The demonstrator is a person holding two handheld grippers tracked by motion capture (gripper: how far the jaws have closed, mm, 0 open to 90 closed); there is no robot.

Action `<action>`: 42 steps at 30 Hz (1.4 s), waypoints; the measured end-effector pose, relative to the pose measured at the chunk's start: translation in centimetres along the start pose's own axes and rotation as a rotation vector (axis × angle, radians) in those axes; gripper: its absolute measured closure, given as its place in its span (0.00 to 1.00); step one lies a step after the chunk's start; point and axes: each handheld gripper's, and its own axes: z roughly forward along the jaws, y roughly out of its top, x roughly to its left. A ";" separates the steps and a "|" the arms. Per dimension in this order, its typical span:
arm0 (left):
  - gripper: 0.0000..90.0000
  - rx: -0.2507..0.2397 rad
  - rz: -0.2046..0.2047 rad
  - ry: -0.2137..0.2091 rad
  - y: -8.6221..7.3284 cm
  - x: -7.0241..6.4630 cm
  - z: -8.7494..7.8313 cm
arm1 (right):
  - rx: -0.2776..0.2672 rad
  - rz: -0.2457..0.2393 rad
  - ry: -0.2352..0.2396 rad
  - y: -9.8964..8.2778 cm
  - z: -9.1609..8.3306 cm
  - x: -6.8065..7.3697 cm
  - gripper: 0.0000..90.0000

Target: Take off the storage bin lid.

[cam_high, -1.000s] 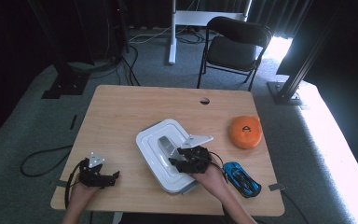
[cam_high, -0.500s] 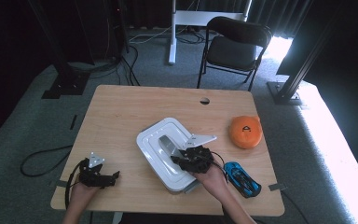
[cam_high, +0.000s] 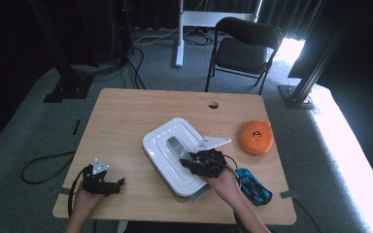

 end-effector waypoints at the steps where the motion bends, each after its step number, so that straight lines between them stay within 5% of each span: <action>1: 0.01 0.000 0.000 0.000 0.0 0.0 0.0 | -0.001 0.000 0.000 0.1 -0.1 0.0 0.75; 27: 0.01 -0.002 -0.002 0.000 0.0 0.0 0.0 | -0.051 0.026 -0.082 1.7 -1.9 -2.8 0.75; 42: 0.01 -0.002 0.001 0.002 0.0 0.0 0.0 | -0.064 0.074 -0.132 2.2 -1.8 -5.7 0.75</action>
